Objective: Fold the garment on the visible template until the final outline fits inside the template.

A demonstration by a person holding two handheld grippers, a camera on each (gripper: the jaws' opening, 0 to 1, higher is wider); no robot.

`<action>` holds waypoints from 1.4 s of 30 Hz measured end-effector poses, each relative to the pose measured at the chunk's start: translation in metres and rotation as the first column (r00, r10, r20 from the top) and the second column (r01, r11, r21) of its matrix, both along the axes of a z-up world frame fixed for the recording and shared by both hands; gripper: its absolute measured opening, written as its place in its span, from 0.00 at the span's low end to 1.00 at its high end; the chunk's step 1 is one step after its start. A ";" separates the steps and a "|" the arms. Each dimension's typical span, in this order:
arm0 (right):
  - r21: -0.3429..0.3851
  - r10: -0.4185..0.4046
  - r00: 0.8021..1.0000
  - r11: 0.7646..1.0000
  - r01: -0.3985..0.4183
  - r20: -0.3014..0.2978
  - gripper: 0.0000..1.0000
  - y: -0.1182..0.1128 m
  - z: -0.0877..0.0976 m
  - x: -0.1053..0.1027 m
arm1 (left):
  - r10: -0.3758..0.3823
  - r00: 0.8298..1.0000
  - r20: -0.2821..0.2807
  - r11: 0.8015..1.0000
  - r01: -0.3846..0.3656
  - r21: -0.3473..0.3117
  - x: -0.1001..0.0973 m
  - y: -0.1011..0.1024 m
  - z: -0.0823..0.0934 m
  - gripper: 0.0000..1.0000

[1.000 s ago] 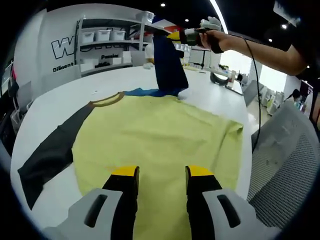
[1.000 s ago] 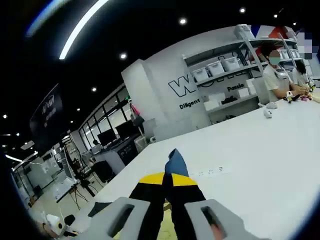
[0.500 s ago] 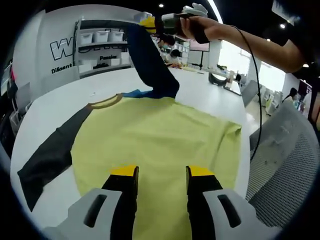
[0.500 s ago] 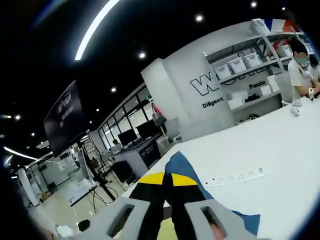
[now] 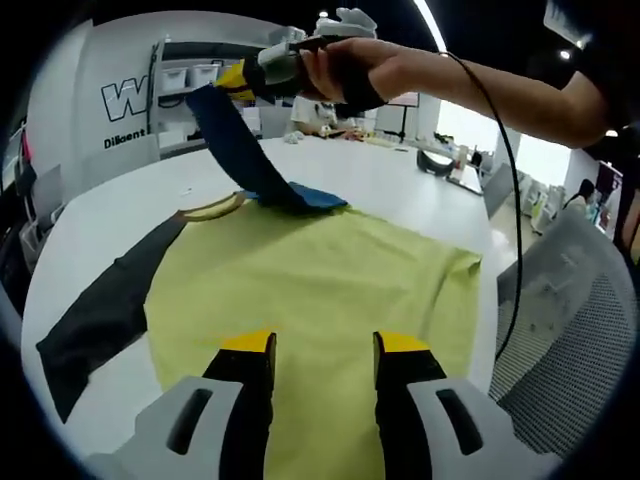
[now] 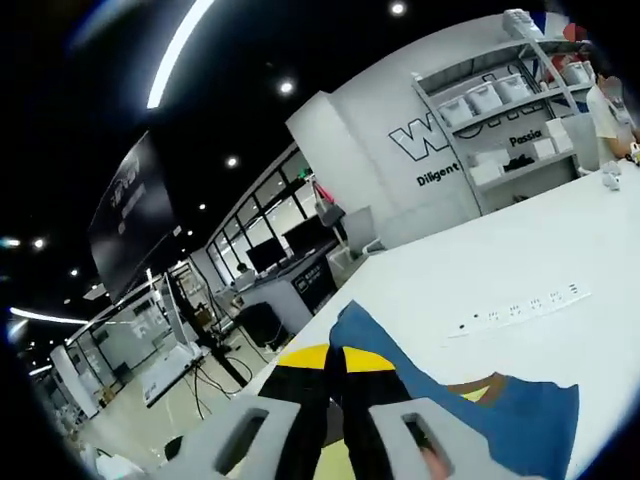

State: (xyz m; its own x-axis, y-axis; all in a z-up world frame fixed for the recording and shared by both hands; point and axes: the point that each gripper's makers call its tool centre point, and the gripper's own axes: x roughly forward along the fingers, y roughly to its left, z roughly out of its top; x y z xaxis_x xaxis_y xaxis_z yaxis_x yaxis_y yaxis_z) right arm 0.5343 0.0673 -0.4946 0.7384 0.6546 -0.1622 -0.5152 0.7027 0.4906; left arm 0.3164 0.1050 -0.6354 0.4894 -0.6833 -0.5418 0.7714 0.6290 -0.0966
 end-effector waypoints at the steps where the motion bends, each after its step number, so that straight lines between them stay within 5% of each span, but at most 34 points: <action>1: -0.012 0.015 1.000 1.000 -0.016 -0.008 0.00 0.005 -0.005 -0.002 | 0.001 1.000 0.000 1.000 -0.001 0.000 0.000 0.000 0.000 0.33; 16: -0.159 0.146 0.980 0.973 -0.167 -0.136 0.00 0.068 -0.076 -0.019 | -0.001 0.999 -0.036 1.000 0.001 0.000 -0.005 0.004 -0.003 0.32; 25: -0.172 0.184 0.958 0.959 -0.224 -0.219 0.00 0.091 -0.111 -0.030 | 0.003 0.999 -0.048 1.000 -0.002 0.004 -0.005 0.006 -0.006 0.31; 37: -0.164 0.230 0.948 0.949 -0.268 -0.218 0.00 0.106 -0.111 -0.048 | 0.001 0.998 -0.062 1.000 -0.001 0.009 -0.007 0.007 -0.008 0.31; 42: -0.218 0.241 0.953 0.936 -0.278 -0.182 0.00 0.083 -0.101 -0.058 | 0.003 0.998 -0.062 1.000 -0.003 0.012 -0.007 0.008 -0.009 0.31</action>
State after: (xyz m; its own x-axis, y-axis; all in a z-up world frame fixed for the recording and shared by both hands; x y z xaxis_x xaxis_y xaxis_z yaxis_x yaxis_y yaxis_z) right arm 0.4768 0.1505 -0.5955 0.5028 0.7483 -0.4327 -0.6286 0.6601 0.4113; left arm 0.3094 0.1131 -0.6442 0.4568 -0.6754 -0.5789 0.7623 0.6327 -0.1366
